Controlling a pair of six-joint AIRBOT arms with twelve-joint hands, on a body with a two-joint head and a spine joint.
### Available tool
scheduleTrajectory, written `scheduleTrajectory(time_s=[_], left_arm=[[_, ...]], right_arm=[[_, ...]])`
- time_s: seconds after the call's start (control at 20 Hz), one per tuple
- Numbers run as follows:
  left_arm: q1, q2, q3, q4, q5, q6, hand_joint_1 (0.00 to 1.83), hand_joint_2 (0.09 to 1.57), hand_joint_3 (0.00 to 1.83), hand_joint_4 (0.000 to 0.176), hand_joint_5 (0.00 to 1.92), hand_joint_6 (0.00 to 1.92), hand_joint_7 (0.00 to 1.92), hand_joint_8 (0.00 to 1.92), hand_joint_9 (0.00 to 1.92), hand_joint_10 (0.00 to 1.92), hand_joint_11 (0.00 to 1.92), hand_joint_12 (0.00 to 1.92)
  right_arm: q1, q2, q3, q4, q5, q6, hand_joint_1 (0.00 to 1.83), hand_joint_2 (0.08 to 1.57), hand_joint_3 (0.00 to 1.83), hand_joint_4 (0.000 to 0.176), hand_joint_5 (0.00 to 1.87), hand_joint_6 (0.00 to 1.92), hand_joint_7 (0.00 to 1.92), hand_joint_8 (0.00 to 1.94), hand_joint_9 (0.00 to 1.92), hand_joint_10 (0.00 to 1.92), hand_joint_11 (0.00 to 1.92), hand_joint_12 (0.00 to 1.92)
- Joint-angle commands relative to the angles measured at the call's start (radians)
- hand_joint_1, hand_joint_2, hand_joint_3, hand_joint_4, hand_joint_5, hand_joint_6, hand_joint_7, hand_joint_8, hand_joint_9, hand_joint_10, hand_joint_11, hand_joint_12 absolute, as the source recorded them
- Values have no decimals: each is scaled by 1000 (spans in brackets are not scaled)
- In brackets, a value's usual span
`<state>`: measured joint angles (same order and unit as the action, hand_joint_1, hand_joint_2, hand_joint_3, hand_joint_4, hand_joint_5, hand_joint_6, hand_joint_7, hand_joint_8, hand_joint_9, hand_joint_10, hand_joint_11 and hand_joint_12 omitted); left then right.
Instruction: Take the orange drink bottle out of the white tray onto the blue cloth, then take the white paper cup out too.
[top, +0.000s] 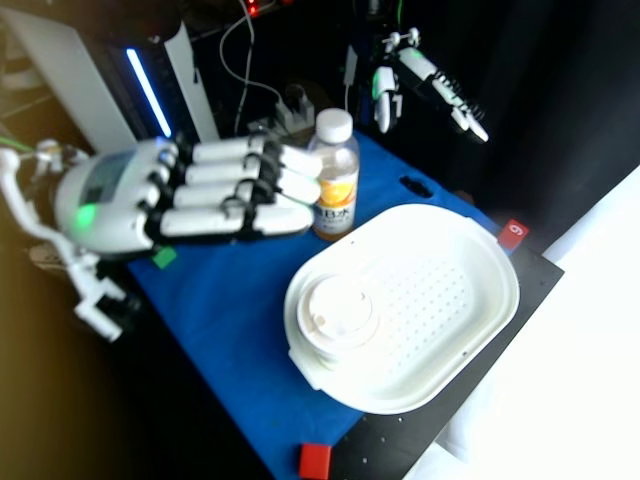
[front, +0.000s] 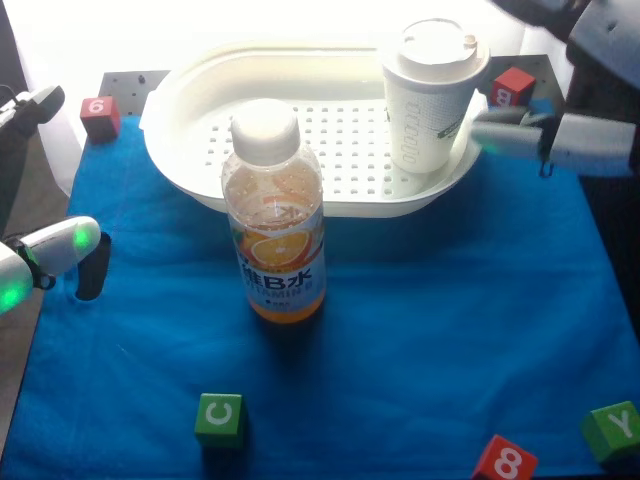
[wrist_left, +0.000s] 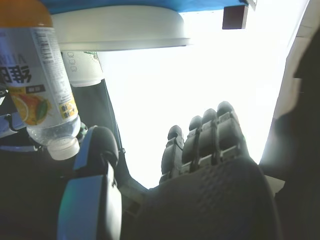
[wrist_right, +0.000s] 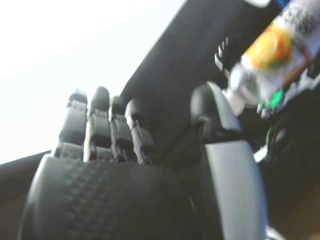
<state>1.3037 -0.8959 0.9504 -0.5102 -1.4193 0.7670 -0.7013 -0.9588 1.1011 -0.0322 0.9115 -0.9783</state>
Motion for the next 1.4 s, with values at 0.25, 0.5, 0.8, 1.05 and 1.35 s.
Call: scheduleTrajectory(time_s=[0.25,0.5,0.8,1.05,1.35], left_arm=[[-3,-2,0,4,-136,-6,514,1180,0,143,53,0,0,0,3,3,3,300],[-3,-2,1,4,-135,-6,560,1195,1,137,78,1,0,0,24,2,0,347],[-3,-2,0,4,-139,-6,552,1203,1,110,57,0,0,0,0,0,0,375],[-3,-2,0,4,-141,-6,556,1195,1,120,77,5,0,0,0,0,0,373],[-2,-2,0,4,-143,-6,556,1185,0,143,76,1,0,0,8,2,0,388]], right_arm=[[92,-143,145,33,-83,-4,629,1089,0,91,0,0,0,0,0,0,0,0],[158,-222,216,54,-185,-83,609,1058,0,75,0,0,0,0,0,0,0,0],[160,-277,305,106,-266,-83,670,1050,0,55,0,0,0,0,0,0,0,0],[160,-282,347,151,-302,-83,805,1052,0,25,0,0,0,0,0,0,43,22],[159,-287,351,171,-312,-82,980,1172,1,0,196,665,410,479,412,1387,492,1831]])
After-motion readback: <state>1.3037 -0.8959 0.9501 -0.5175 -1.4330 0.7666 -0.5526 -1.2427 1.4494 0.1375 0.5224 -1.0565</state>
